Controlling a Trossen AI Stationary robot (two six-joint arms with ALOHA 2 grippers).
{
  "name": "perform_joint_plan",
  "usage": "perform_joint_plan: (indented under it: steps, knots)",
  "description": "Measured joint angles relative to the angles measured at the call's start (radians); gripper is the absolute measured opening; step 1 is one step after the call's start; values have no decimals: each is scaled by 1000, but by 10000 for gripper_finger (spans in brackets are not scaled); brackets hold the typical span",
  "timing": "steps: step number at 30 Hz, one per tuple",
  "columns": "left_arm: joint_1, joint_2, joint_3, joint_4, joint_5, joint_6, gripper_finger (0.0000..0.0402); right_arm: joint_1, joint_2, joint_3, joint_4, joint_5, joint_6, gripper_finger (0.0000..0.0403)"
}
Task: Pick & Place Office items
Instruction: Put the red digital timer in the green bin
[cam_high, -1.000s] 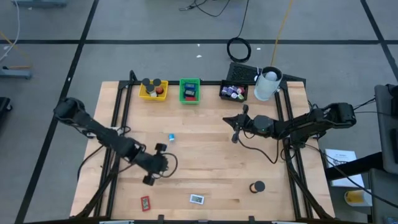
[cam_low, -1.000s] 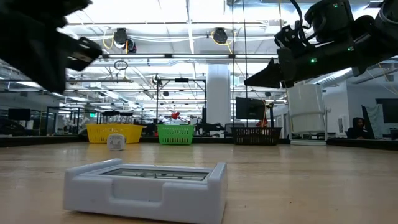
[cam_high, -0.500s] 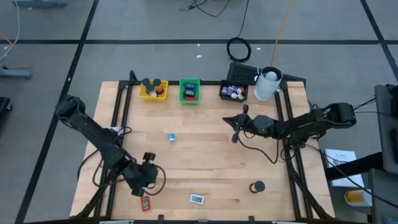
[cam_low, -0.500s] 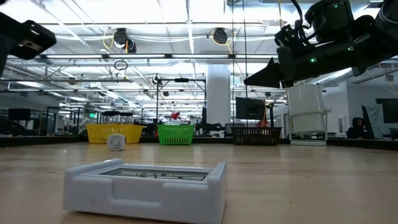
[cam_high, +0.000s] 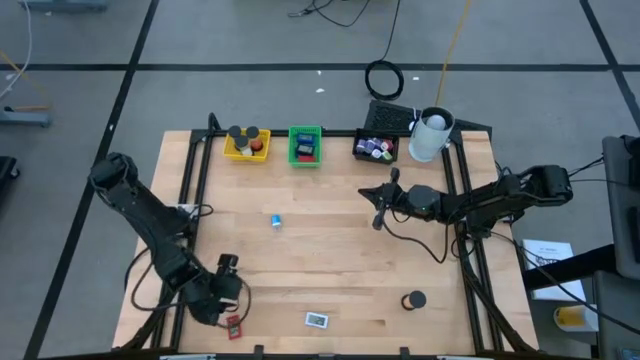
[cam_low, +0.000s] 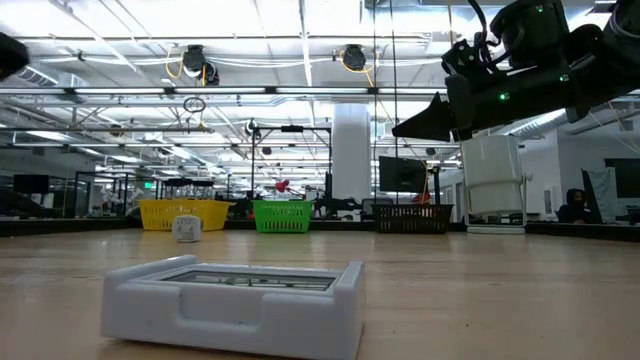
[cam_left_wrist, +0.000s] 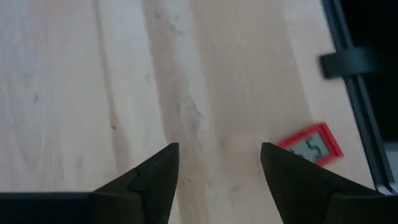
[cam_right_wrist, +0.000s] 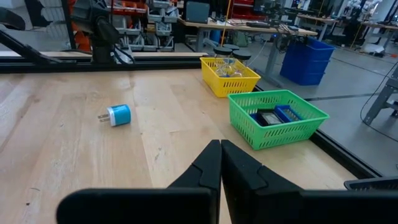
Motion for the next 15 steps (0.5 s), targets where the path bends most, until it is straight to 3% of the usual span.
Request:
perform_joint_plan:
  steps: [9, 15]
  knots:
    - [-86, 19, 0, 32, -25, -29, 239, 0, 0, 0, -3, 0, 0, 4]
    - [-112, 214, 81, 100, -1, 84, 239, 0, 0, 0, -12, 0, 0, 4]
